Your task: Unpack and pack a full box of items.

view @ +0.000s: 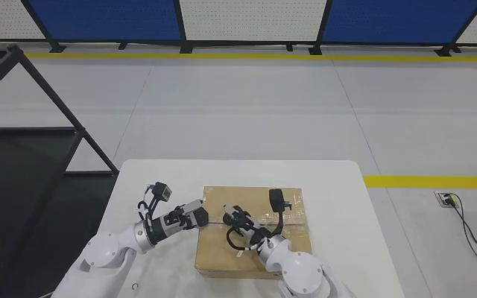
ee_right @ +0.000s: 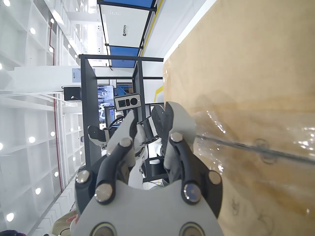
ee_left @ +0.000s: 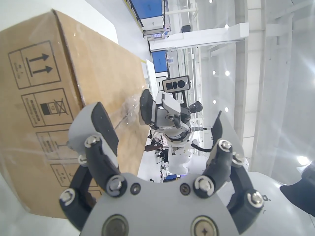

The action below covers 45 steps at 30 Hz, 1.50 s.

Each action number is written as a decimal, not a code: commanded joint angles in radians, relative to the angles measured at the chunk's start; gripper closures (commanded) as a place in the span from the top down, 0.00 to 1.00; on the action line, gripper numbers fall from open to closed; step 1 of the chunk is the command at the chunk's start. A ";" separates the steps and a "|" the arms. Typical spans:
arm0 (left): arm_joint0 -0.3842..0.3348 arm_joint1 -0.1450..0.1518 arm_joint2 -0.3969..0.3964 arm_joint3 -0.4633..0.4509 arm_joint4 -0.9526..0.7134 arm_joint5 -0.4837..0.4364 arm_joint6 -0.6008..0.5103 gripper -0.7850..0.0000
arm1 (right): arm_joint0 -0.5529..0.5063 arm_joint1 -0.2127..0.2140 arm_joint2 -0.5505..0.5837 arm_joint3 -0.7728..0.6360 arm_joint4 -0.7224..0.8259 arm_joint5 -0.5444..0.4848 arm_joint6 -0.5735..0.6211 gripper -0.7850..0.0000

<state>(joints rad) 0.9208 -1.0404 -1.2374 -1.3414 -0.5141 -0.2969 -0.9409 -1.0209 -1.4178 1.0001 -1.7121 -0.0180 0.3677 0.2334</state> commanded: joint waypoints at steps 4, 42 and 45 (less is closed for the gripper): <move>0.001 -0.001 -0.003 -0.004 0.004 0.002 -0.005 1.00 | -0.017 0.011 0.015 -0.034 -0.065 0.090 0.054 0.00; -0.025 -0.010 -0.003 0.008 0.025 0.011 -0.032 1.00 | -0.053 0.041 0.184 -0.137 -0.257 0.427 0.208 0.00; -0.028 -0.011 0.000 0.010 0.029 0.012 -0.032 1.00 | -0.075 0.046 0.222 -0.145 -0.245 0.420 0.206 0.00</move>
<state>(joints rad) 0.8936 -1.0513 -1.2383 -1.3323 -0.4868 -0.2857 -0.9731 -1.0898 -1.3735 1.2129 -1.8540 -0.2643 0.7900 0.4386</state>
